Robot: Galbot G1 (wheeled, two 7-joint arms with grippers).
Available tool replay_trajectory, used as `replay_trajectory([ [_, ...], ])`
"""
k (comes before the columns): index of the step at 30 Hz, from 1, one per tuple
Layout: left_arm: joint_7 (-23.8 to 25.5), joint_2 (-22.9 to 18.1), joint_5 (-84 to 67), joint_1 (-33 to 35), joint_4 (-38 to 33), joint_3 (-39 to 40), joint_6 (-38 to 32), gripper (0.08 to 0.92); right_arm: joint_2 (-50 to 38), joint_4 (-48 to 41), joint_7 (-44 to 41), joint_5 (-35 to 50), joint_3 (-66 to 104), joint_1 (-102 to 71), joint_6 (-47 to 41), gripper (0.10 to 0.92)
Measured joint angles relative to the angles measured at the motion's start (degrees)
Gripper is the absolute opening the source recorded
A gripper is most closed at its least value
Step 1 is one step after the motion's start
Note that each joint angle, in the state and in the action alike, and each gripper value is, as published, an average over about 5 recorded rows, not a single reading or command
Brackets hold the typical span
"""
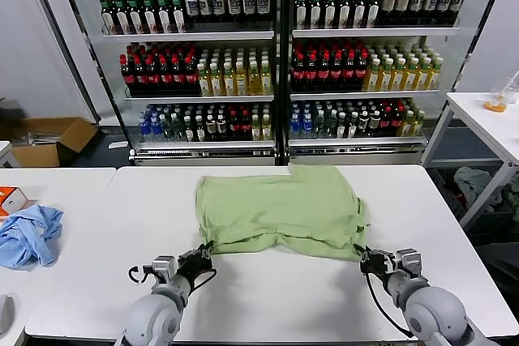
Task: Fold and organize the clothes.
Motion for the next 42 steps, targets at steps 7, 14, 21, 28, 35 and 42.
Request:
replay_trajectory([
  [7, 0.3, 1.5, 0.1, 8.0, -7.5, -1.8, 0.0, 0.100, -2.9, 4.4, -0.3, -1.5, 4.0, -6.9, 0.0, 0.123],
  [14, 1.4, 3.6, 1.5, 16.0, -13.0, -3.4, 0.3, 0.100, -4.1, 7.3, -0.5, -3.4, 7.1, -13.3, 0.0, 0.123],
  [21, 2.0, 5.0, 2.6, 22.2, -16.9, -4.4, 0.9, 0.100, -3.7, 10.9, -0.5, -6.3, 9.9, -20.4, 0.0, 0.123],
  [28, 2.4, 6.4, 3.4, 27.1, -20.5, -5.7, 1.2, 0.107, -2.5, 14.2, -0.5, -9.5, 11.7, -26.2, 0.2, 0.189],
  [35, 2.7, 7.7, 3.6, 29.2, -23.4, -7.4, 1.2, 0.269, -1.8, 16.3, -0.5, -11.4, 13.7, -27.8, 1.8, 0.387],
  [42, 2.2, 9.4, 2.5, 28.5, -25.1, -9.9, 0.9, 0.477, -2.0, 16.8, 0.2, -11.2, 14.5, -25.8, 3.9, 0.578],
])
